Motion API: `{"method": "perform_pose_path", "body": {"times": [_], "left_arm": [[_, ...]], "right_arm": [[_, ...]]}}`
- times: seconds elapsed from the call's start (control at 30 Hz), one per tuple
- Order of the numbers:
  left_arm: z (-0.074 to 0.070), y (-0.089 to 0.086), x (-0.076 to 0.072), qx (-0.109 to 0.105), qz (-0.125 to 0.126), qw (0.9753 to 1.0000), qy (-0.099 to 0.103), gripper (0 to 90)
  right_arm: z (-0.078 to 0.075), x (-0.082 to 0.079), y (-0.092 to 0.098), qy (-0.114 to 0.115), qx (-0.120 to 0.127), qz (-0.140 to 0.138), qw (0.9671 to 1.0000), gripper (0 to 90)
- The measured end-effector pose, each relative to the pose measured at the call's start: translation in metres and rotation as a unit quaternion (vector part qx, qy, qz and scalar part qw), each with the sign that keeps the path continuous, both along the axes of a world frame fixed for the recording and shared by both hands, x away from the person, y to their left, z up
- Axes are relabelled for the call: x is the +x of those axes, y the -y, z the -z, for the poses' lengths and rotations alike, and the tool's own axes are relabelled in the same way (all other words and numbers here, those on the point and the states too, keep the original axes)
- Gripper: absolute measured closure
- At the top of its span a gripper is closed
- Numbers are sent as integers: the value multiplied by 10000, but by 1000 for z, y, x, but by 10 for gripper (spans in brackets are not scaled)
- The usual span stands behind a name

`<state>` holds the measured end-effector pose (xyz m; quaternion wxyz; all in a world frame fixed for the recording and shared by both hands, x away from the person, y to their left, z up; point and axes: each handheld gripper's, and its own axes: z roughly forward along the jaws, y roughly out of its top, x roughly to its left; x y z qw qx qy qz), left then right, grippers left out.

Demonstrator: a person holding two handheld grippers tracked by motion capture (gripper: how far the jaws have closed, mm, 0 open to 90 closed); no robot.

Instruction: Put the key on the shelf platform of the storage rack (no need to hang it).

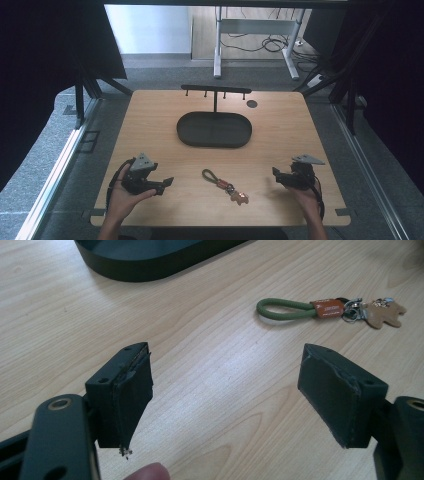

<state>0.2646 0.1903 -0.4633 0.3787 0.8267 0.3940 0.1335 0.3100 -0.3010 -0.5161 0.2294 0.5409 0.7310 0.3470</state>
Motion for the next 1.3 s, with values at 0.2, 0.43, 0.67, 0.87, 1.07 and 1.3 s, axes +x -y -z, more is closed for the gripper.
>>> {"method": "perform_pose_path", "body": {"times": [0.2, 0.43, 0.67, 0.87, 1.07, 1.3], "left_arm": [[-1, 6, -2, 63, 61, 10000, 12, 222], [-4, 11, -7, 66, 178, 9998, 94, 222], [-3, 7, -5, 58, 101, 9999, 78, 222], [0, 8, -1, 105, 102, 9999, 24, 221], [3, 13, -1, 104, 173, 9998, -57, 221], [2, 14, -1, 65, 190, 9998, -48, 221]], "right_arm": [[0, -7, 0, -45, -56, -305, 9995, 236], [-14, -15, 7, 44, -17, -322, 9995, 254], [-19, -18, 9, 97, 101, -635, 9979, 278], [-21, -17, 7, 94, 137, -746, 9971, 292], [-35, -20, -2, 123, 106, -1035, 9945, 318], [-46, -14, -13, 44, 26, -1447, 9895, 341]]}}
